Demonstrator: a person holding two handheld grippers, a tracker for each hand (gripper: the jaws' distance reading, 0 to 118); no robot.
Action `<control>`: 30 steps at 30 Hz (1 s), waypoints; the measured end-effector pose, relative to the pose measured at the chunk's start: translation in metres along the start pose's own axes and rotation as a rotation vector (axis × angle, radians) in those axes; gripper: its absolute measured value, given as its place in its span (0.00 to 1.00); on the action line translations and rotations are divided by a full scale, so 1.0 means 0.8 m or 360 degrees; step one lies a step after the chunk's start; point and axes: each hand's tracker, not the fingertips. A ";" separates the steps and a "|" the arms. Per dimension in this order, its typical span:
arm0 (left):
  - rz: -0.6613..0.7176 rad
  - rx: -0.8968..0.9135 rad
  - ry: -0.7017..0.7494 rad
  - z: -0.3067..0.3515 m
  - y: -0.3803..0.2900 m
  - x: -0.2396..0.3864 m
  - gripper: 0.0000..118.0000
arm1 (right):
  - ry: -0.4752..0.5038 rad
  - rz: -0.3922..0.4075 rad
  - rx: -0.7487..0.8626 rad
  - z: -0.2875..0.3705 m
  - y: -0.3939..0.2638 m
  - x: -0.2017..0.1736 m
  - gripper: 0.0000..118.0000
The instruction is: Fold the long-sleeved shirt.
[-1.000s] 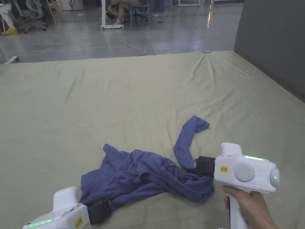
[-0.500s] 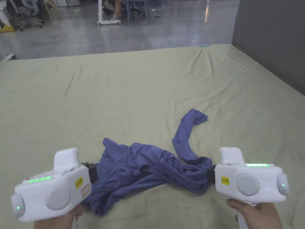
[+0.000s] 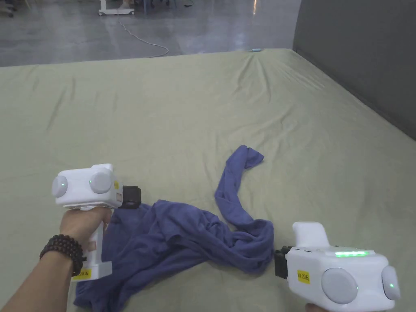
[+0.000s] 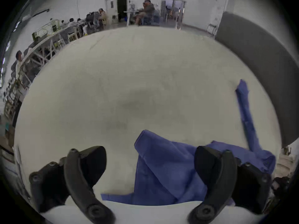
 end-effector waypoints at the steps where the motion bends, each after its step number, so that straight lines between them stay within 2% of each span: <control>1: -0.0009 0.0010 0.0030 -0.004 -0.001 0.002 0.86 | 0.0005 -0.0008 -0.0003 0.000 0.000 0.002 0.00; 2: -0.0027 0.0007 0.0060 -0.009 -0.004 0.004 0.74 | 0.0005 -0.0014 -0.0009 -0.001 0.002 0.004 0.00; 4: -0.0104 -0.0069 0.0029 -0.013 -0.012 0.011 0.24 | -0.0011 -0.0005 -0.0020 -0.006 0.006 0.005 0.00; 5: -0.0111 -0.0080 -0.0049 -0.010 -0.017 0.013 0.10 | -0.0026 0.0007 -0.0015 -0.009 0.010 0.006 0.00; 6: -0.0103 -0.0008 -0.0021 -0.008 -0.012 0.014 0.05 | -0.0042 0.0013 -0.0013 -0.012 0.014 0.007 0.00; 8: -0.0103 0.0004 -0.0009 0.007 -0.012 0.017 0.04 | -0.0059 0.0018 -0.0028 -0.022 0.024 0.009 0.01; 10: -0.0079 0.0058 -0.0064 0.016 -0.006 0.007 0.04 | -0.0073 0.0044 -0.0046 -0.031 0.033 0.009 0.50; 11: -0.0077 0.0083 -0.0072 0.025 -0.005 0.005 0.04 | -0.0057 0.0039 -0.0051 -0.037 0.038 0.007 0.65; 12: -0.0081 0.0105 -0.0079 0.033 -0.004 0.003 0.04 | -0.0037 0.0034 -0.0053 -0.046 0.043 0.007 0.65; 15: -0.0078 0.0136 -0.0109 0.047 0.003 -0.004 0.04 | 0.0001 0.0007 -0.0121 -0.071 0.056 -0.002 0.65; 16: -0.0083 0.0148 -0.0118 0.052 0.003 -0.004 0.04 | -0.0010 0.0018 -0.0144 -0.082 0.059 -0.005 0.61; 17: -0.0091 0.0162 -0.0122 0.058 0.002 -0.004 0.04 | -0.0028 0.0029 -0.0159 -0.094 0.061 -0.009 0.48; 18: -0.0100 0.0176 -0.0122 0.060 0.003 -0.004 0.04 | -0.0051 0.0042 -0.0188 -0.104 0.063 -0.011 0.16; 19: -0.0099 0.0189 -0.0124 0.066 0.002 -0.006 0.04 | -0.0046 0.0037 -0.0181 -0.111 0.065 -0.011 0.04; 21: -0.0094 0.0230 -0.0148 0.080 0.000 -0.010 0.04 | -0.0002 -0.0014 -0.0178 -0.122 0.072 -0.009 0.04; 23: -0.0051 0.0344 -0.0174 0.099 0.001 -0.017 0.04 | 0.0022 -0.0006 -0.0187 -0.113 0.088 -0.008 0.04; 27: -0.0042 0.0481 -0.0212 0.150 0.017 -0.032 0.04 | 0.0117 0.0047 0.0073 -0.063 0.149 -0.015 0.04; 30: -0.0002 0.0650 -0.0235 0.199 0.047 -0.043 0.04 | 0.0128 0.0095 0.0256 -0.024 0.215 -0.030 0.04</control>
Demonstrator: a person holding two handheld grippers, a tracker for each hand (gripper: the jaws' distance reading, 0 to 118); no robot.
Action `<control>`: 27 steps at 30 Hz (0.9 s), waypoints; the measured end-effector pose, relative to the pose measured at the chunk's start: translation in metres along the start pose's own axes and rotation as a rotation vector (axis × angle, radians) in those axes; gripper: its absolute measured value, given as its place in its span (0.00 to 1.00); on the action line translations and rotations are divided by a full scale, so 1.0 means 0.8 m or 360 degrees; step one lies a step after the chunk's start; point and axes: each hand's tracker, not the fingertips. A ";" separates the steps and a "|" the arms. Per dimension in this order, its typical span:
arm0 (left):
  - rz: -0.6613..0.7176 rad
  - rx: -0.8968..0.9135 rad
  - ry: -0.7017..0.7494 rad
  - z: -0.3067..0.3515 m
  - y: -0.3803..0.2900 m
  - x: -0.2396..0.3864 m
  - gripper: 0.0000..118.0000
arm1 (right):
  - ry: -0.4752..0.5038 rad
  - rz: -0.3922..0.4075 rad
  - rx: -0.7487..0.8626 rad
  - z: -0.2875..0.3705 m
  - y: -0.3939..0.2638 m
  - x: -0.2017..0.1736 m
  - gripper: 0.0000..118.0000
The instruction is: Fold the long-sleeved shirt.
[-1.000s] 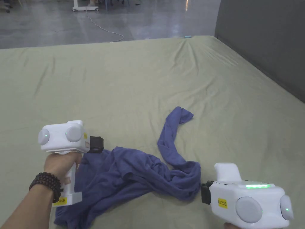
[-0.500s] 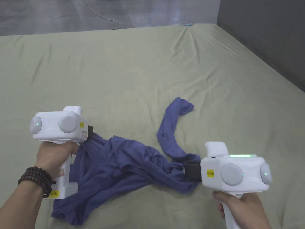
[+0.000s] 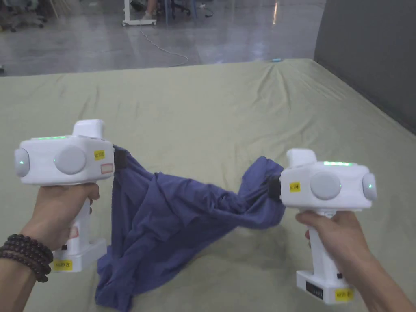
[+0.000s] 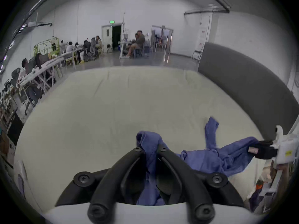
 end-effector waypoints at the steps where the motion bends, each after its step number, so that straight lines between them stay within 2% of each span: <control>1: 0.0014 0.0056 -0.0008 0.012 0.016 -0.002 0.04 | -0.0016 0.0037 0.0044 0.007 0.021 -0.004 0.04; 3: 0.0024 0.0186 -0.0013 0.043 0.061 -0.004 0.04 | -0.0027 0.0113 0.0156 0.024 0.079 -0.016 0.04; 7: -0.0023 0.0455 0.0089 0.096 0.158 -0.009 0.04 | -0.0044 0.0178 0.0369 0.065 0.201 -0.032 0.04; 11: 0.0123 0.0600 0.0126 0.127 0.240 -0.025 0.04 | 0.0042 0.0065 0.0470 0.092 0.310 -0.029 0.04; 13: 0.0124 0.0614 0.0125 0.137 0.267 -0.028 0.04 | 0.0096 0.0000 0.0472 0.100 0.351 -0.027 0.04; 15: 0.0121 0.0647 0.0153 0.143 0.293 -0.029 0.04 | 0.0045 -0.0032 0.0505 0.106 0.383 -0.027 0.04; 17: 0.0106 0.0668 0.0215 0.147 0.301 -0.026 0.04 | -0.0053 -0.0037 0.0561 0.113 0.397 -0.027 0.04; 21: 0.0107 0.0672 0.0235 0.140 0.292 -0.032 0.04 | -0.0042 -0.0056 0.0577 0.115 0.394 -0.013 0.04; 27: 0.0136 0.0415 0.0244 0.069 0.202 -0.044 0.04 | -0.0031 -0.0111 0.0373 0.050 0.300 0.007 0.04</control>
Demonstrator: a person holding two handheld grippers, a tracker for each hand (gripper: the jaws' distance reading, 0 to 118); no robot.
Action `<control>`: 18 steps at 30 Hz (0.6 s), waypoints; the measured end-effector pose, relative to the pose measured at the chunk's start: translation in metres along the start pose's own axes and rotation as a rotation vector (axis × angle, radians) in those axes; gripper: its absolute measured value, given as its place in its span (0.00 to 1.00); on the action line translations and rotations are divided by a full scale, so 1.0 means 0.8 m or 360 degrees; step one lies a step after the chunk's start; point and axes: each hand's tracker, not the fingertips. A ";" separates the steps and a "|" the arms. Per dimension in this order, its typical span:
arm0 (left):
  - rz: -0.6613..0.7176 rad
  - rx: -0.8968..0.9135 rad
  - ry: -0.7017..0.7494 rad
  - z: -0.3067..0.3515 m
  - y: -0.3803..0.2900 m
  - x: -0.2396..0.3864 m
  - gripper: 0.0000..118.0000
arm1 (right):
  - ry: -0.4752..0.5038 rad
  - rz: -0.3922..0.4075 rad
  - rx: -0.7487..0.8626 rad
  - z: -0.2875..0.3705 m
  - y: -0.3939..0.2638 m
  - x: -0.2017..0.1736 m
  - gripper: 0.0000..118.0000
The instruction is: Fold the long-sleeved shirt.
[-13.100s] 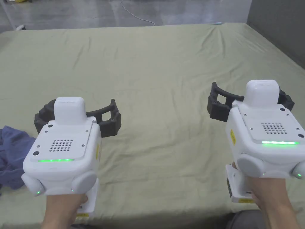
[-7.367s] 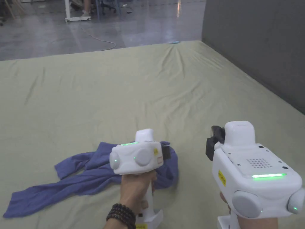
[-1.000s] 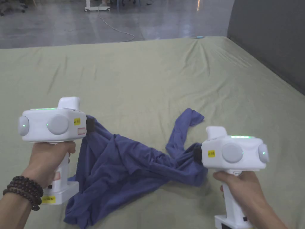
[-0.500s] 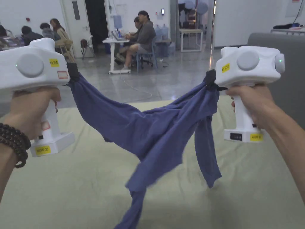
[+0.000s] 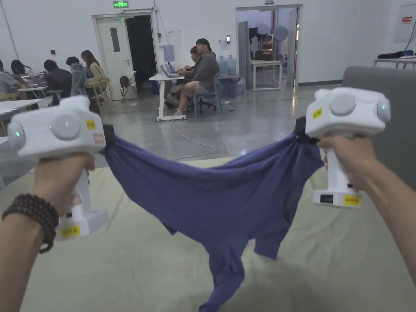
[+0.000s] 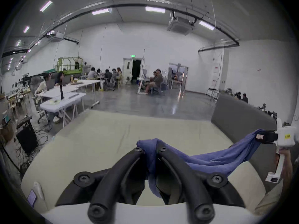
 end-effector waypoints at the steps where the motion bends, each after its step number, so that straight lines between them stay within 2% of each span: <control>1: 0.0002 -0.0053 -0.0001 -0.009 -0.021 -0.001 0.04 | 0.0008 -0.0019 -0.0039 -0.009 -0.023 0.004 0.04; 3: 0.0045 -0.0171 -0.0015 -0.030 -0.080 -0.007 0.04 | 0.0002 -0.0066 -0.0124 -0.037 -0.074 0.014 0.04; 6: 0.0053 -0.0371 0.0005 -0.046 -0.152 -0.009 0.04 | -0.0018 -0.0060 -0.0245 -0.063 -0.141 0.023 0.04; 9: 0.0115 -0.0384 -0.0045 -0.037 -0.187 -0.018 0.04 | -0.0017 -0.0073 -0.0306 -0.067 -0.178 0.030 0.04; 12: 0.0167 -0.0349 -0.0098 -0.007 -0.200 -0.028 0.04 | 0.0020 -0.0079 -0.0253 -0.033 -0.197 0.034 0.04; 18: -0.0115 -0.0365 -0.0156 0.086 -0.257 -0.035 0.04 | -0.0030 0.0007 -0.0298 0.057 -0.284 0.042 0.04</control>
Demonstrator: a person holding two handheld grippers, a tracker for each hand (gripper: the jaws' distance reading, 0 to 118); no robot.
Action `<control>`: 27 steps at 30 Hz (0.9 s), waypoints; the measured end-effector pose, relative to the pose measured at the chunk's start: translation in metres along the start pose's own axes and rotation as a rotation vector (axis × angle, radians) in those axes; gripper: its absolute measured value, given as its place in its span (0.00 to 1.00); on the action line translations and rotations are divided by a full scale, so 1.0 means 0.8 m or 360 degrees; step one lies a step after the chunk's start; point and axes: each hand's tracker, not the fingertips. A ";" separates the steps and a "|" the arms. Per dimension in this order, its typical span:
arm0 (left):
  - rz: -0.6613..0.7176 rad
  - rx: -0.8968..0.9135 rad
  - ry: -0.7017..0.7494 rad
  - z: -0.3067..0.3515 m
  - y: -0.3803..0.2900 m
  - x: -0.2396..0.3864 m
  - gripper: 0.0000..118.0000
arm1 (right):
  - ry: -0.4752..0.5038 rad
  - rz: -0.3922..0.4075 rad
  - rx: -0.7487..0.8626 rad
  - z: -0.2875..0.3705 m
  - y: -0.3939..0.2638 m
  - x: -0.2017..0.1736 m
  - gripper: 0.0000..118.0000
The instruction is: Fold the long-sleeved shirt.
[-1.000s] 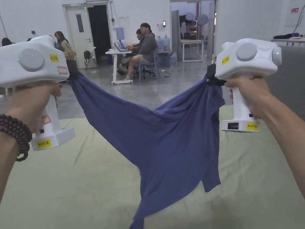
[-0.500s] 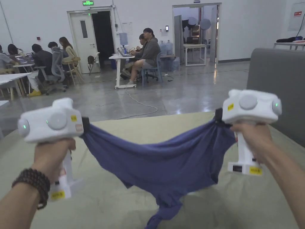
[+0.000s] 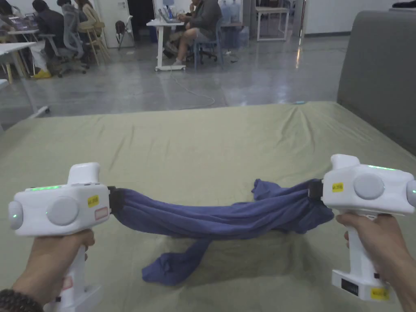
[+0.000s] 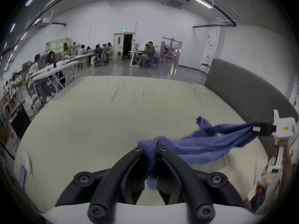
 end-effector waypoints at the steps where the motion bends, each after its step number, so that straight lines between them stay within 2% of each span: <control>1: -0.0022 -0.0045 -0.0023 0.010 -0.021 -0.001 0.04 | -0.0048 0.0046 -0.0034 0.005 -0.021 0.001 0.04; 4: -0.0005 -0.0137 -0.0041 0.035 -0.098 -0.010 0.04 | -0.0070 0.0063 -0.0151 0.021 -0.100 0.011 0.04; 5: 0.0007 -0.0157 -0.0023 0.041 -0.127 -0.013 0.04 | -0.0079 0.0051 -0.0202 0.004 -0.128 0.026 0.04; 9: 0.0090 -0.0384 -0.0011 0.037 -0.219 -0.028 0.04 | -0.0115 0.0043 -0.0427 -0.009 -0.214 0.034 0.04; 11: 0.0133 -0.0422 0.0008 0.030 -0.237 -0.033 0.04 | -0.0157 0.0023 -0.0483 -0.024 -0.224 0.040 0.04; 14: 0.0187 -0.0275 -0.0045 0.040 -0.234 -0.040 0.04 | -0.0091 -0.0056 -0.0366 -0.011 -0.208 0.043 0.05; 15: 0.0199 -0.0240 -0.0058 0.046 -0.226 -0.041 0.09 | -0.0072 -0.0080 -0.0321 -0.001 -0.198 0.044 0.18; 16: 0.0195 -0.0231 -0.0037 0.051 -0.217 -0.040 0.28 | -0.0077 -0.0057 -0.0295 0.008 -0.189 0.043 0.41; 17: 0.0186 -0.0227 -0.0033 0.054 -0.208 -0.037 0.60 | -0.0095 -0.0022 -0.0260 0.028 -0.182 0.037 0.64; 18: 0.0173 -0.0218 -0.0034 0.059 -0.200 -0.034 0.97 | -0.0119 0.0021 -0.0212 0.038 -0.174 0.036 0.85; 19: 0.0188 -0.0100 -0.0121 0.072 -0.193 -0.029 1.00 | -0.0135 0.0040 -0.0162 0.047 -0.170 0.036 0.85; 21: 0.0143 -0.0157 -0.0101 0.069 -0.177 -0.028 1.00 | -0.0220 0.0003 -0.0165 0.061 -0.166 0.039 0.85; 22: 0.0144 -0.0170 -0.0102 0.069 -0.171 -0.027 1.00 | -0.0218 -0.0013 -0.0185 0.062 -0.166 0.041 0.80; 23: 0.0156 -0.0181 -0.0078 0.072 -0.174 -0.022 0.96 | -0.0216 -0.0030 -0.0197 0.064 -0.168 0.044 0.62; 24: 0.0158 -0.0179 -0.0073 0.072 -0.171 -0.022 0.63 | -0.0206 -0.0051 -0.0210 0.063 -0.172 0.047 0.13; 25: 0.0153 -0.0174 -0.0075 0.069 -0.167 -0.022 0.09 | -0.0230 -0.0081 -0.0246 0.057 -0.177 0.049 0.00; 26: 0.0131 -0.0193 -0.0063 0.063 -0.170 -0.019 0.00 | -0.0241 -0.0060 -0.0241 0.056 -0.178 0.050 0.00; 27: 0.0134 -0.0190 -0.0031 0.061 -0.170 -0.016 0.00 | -0.0228 -0.0041 -0.0307 0.054 -0.181 0.051 0.00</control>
